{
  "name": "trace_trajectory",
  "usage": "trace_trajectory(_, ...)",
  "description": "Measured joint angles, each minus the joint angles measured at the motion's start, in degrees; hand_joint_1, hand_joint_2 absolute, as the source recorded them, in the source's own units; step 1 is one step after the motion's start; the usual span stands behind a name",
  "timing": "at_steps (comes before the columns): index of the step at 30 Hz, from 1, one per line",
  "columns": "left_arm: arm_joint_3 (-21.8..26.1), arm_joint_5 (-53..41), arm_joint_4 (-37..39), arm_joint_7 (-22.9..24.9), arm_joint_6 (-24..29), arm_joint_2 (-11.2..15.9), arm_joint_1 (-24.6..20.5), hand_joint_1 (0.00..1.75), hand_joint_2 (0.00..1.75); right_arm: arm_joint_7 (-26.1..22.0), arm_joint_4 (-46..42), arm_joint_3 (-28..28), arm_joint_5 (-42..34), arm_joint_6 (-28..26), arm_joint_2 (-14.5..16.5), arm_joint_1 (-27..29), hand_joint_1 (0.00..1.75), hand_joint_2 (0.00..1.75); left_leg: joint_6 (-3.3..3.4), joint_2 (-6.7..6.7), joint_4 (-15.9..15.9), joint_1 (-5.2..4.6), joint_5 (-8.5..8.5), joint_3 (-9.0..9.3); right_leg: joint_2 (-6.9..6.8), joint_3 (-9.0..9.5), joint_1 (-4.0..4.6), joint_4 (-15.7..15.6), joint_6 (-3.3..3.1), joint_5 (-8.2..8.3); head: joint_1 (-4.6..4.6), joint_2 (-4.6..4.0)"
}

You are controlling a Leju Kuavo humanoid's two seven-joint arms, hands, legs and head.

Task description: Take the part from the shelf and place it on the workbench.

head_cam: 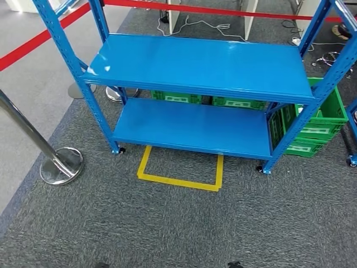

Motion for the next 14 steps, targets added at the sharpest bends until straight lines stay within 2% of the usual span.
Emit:
trace_trajectory(2, 0.2, 0.0, 0.0, 0.01, 0.0, 0.03, 0.14, 0.0, 0.0, 0.15, 0.01, 0.0, 0.0, 0.01, 0.0, 0.01, 0.0, 0.0, 0.04, -0.02, -0.08, -0.02, 0.0, 0.05, -0.02, 0.08, -0.02, -0.38, -0.09, 0.12, -0.01, 0.0)
trace_trajectory(7, 0.42, 0.0, 0.0, 0.01, -0.06, 0.13, 0.15, 0.0, 0.0, 0.25, 0.01, 0.0, -0.03, 0.01, 0.0, 0.01, 0.0, 0.0, 0.53, -0.03, -0.07, -0.08, -0.03, 0.05, -0.01, 0.45, -0.06, -1.1, 0.59, 0.49, -0.01, 0.0)
trace_trajectory(14, 0.48, 0.0, 0.0, 0.01, -0.12, 0.13, 0.16, 0.0, 0.0, 0.28, 0.01, 0.0, -0.44, 0.03, 0.02, 0.03, 0.0, 0.0, 0.81, -0.03, -0.07, -0.11, 0.04, 0.04, -0.01, 0.75, -0.11, -1.25, 0.89, 0.67, -0.04, 0.0)
